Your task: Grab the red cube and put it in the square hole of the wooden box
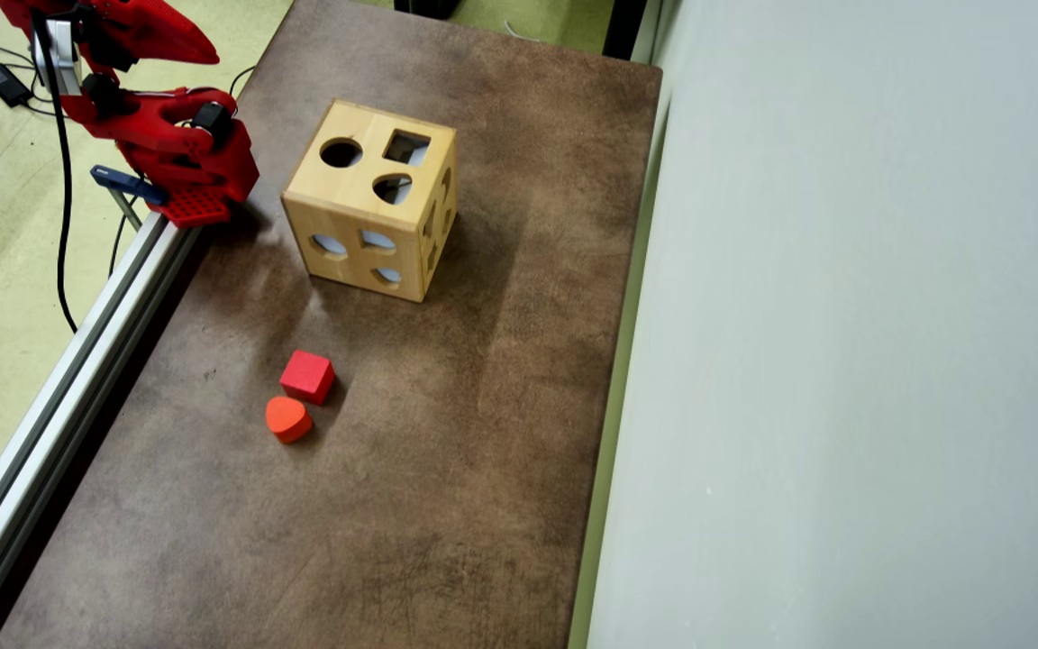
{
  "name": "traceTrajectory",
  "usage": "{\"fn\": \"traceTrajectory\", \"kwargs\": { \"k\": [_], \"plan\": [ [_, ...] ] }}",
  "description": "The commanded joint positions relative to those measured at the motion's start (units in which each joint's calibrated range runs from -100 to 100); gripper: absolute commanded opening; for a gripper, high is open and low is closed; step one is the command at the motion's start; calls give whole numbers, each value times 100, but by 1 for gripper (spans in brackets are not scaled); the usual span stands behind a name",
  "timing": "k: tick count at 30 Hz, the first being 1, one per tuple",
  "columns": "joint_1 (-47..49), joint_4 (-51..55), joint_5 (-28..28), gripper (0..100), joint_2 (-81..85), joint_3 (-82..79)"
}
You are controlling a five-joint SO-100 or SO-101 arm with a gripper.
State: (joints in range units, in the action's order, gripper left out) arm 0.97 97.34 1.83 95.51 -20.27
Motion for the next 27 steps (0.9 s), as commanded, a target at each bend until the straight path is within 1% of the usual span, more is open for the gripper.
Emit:
{"fn": "traceTrajectory", "kwargs": {
  "k": [1,12,17,19,23,27],
  "plan": [
    [22,25,0,2,-18,-12],
    [-8,-7,49,2,-188,-12],
    [-30,-15,103,2,-1224,77],
    [-30,-15,288,2,-1640,220],
    [-60,-15,830,2,-2319,578],
    [-520,9,1289,2,-2939,641]
  ]
}}
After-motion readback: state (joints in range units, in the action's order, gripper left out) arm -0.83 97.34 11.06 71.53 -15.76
